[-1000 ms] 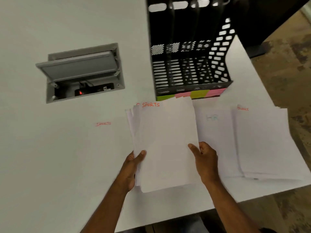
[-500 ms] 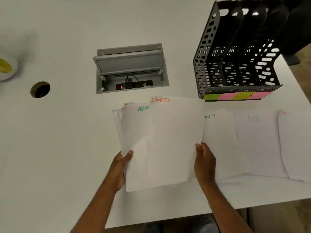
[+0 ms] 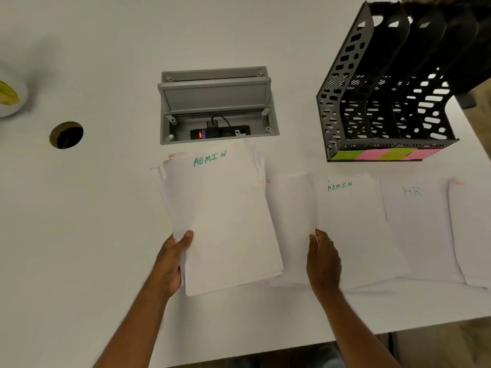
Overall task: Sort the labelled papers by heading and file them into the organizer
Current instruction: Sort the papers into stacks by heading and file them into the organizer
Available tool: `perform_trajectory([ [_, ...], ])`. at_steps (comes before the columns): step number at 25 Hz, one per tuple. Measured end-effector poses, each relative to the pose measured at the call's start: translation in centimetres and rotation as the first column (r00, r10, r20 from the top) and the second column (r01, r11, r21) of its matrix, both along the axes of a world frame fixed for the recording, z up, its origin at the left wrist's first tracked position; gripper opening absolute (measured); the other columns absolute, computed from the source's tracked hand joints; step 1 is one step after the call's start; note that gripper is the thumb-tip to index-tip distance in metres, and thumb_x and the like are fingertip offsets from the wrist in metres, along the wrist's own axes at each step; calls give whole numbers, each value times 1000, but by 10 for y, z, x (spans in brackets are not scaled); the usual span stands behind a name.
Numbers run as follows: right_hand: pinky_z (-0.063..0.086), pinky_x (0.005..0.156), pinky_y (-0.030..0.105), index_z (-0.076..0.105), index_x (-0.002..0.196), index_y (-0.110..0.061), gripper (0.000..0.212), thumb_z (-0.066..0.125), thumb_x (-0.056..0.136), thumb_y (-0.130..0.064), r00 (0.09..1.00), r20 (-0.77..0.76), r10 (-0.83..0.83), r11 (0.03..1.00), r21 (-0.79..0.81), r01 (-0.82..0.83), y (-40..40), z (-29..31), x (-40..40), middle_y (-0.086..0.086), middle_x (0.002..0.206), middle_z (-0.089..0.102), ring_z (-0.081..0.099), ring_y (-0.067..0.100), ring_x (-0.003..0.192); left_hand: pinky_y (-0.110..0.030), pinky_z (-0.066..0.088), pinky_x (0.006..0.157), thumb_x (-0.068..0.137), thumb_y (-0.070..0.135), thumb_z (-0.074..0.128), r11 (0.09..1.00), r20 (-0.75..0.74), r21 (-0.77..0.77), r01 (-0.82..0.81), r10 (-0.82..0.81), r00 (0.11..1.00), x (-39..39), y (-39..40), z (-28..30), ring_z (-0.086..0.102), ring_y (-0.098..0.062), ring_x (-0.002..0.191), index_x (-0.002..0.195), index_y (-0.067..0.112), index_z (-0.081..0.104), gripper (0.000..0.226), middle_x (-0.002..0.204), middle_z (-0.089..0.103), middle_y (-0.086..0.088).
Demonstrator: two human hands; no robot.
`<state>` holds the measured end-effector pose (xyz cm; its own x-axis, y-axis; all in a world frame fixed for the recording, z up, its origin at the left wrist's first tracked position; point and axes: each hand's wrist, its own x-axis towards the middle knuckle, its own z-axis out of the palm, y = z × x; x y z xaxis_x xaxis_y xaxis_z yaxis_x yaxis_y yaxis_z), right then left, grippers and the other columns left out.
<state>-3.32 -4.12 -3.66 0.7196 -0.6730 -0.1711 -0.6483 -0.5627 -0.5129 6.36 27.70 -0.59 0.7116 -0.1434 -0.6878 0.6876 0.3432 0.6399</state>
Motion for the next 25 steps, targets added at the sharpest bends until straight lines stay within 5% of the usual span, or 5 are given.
perform_trajectory([
  [4,55,87,44,53,132,-13,39,61,96,-27,1000,22,2,1000,-23,-1,1,8,5,10,124,58,57,29,113,-33,62,73,87,24,67,997,-25,8,73,-72,997,-10,-16,-8,74,-28,101,125,15,66,40,118,75,-13],
  [9,52,73,20,61,104,-36,14,63,93,-44,997,53,-59,789,614,14,18,36,25,-18,97,71,67,4,92,-36,62,76,88,22,67,992,-56,-27,120,-121,991,-19,-41,-16,73,-32,104,126,14,65,39,119,74,-16],
  [16,41,51,11,55,68,-21,29,76,85,-32,981,137,-135,897,437,62,5,33,14,-15,59,62,53,1,53,-41,61,85,88,29,68,983,-79,-29,183,-185,980,-20,-71,-20,71,-33,110,128,17,65,42,122,73,-14],
  [23,34,49,19,42,58,-28,44,56,99,-37,984,164,-68,934,357,5,-21,30,4,-14,46,45,39,6,46,-36,62,75,90,26,67,990,-84,-6,138,-138,987,-23,-93,-22,74,-30,103,126,16,66,37,118,75,-14],
  [25,38,59,15,60,71,-28,31,53,101,-31,981,186,-51,951,310,-9,-36,33,0,-19,62,60,54,0,58,-38,62,73,92,24,66,992,-98,-3,124,-124,987,-24,-98,-22,74,-31,101,126,15,65,35,116,75,-15],
])
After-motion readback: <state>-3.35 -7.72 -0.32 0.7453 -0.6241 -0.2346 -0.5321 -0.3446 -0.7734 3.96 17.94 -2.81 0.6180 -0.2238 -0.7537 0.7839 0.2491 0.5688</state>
